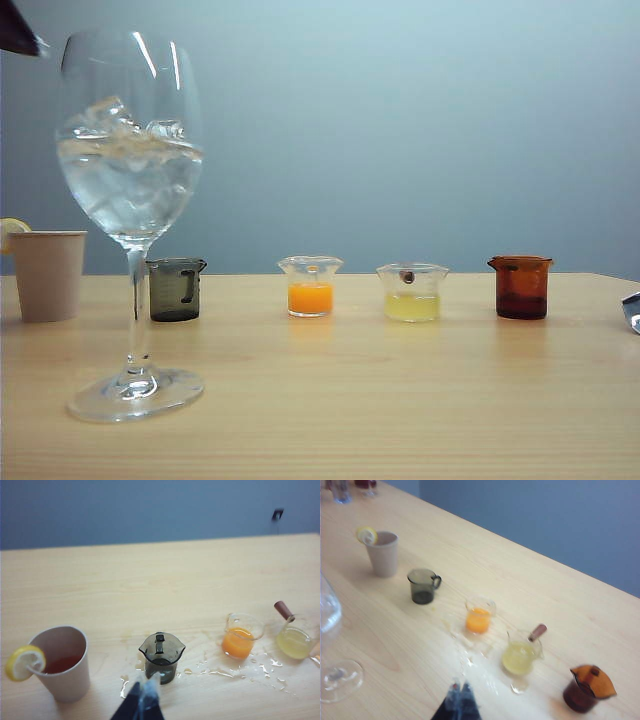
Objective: Pick up the first measuring cup from the left, pour the coconut rum inside into the goblet, and finally put the measuring cup back in its original place.
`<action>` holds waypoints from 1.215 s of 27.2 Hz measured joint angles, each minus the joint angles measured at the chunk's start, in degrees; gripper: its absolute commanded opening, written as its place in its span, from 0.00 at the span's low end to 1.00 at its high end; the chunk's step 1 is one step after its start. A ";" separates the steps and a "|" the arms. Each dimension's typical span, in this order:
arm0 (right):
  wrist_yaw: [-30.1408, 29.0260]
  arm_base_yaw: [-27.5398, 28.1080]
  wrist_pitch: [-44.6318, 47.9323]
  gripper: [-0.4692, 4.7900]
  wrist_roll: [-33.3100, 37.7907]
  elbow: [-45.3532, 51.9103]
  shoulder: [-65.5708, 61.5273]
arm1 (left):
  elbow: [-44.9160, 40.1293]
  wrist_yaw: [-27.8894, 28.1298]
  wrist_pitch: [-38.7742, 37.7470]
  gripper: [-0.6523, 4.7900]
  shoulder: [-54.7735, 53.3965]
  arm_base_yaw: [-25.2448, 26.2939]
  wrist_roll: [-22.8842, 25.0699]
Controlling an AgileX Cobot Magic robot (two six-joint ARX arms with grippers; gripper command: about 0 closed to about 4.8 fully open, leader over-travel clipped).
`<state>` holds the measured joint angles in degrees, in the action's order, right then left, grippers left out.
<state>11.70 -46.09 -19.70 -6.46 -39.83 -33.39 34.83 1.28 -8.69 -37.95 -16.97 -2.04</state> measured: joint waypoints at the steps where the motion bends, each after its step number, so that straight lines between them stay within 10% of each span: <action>1: 0.74 0.00 1.38 0.08 -0.07 1.57 0.44 | -2.54 0.02 0.52 0.11 3.61 0.00 0.02; 33: 6.29 -0.02 3.93 0.09 0.11 4.81 1.25 | -29.11 -1.57 15.96 0.11 30.56 0.00 5.03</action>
<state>18.00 -46.11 -15.77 -6.35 -35.03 -32.14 5.72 -0.30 7.27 -7.40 -16.97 2.98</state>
